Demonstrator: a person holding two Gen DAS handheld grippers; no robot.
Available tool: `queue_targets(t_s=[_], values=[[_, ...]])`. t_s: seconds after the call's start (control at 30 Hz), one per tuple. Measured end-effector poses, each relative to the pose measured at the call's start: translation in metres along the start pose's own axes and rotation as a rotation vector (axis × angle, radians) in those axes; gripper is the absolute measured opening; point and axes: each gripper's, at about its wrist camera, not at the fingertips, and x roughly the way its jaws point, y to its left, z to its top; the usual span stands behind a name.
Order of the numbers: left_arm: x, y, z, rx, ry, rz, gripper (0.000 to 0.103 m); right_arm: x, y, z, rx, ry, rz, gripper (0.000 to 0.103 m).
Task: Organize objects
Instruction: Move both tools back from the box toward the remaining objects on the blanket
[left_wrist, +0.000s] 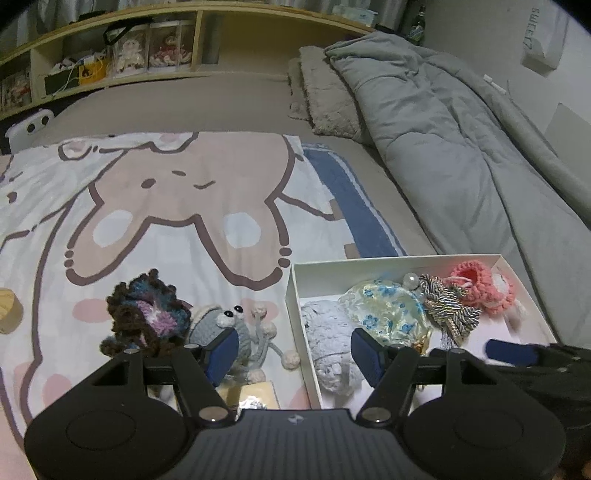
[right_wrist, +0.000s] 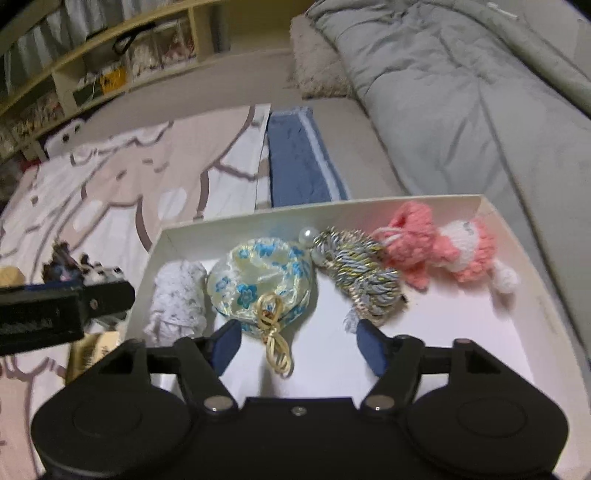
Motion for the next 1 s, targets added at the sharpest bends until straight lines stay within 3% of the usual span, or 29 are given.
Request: queue_targets(t_s=[0.13, 0.43, 0.53, 1.0], values=[[-0.014, 0.002, -0.001, 0.014, -0.002, -0.003, 0.068, -0.021, -0.001, 0.003, 0.021, -0.032, -0.035, 0.08], [-0.051, 0.007, -0.002, 0.046, -0.023, -0.006, 0.069, -0.068, 0.0, -0.004, 0.012, -0.092, -0.054, 0.083], [-0.064, 0.008, -0.003, 0.059, -0.033, -0.006, 0.08, -0.083, 0.0, -0.007, 0.016, -0.106, -0.057, 0.084], [-0.116, 0.016, -0.018, 0.087, -0.083, 0.001, 0.103, -0.131, -0.006, -0.026, 0.019, -0.146, -0.088, 0.094]])
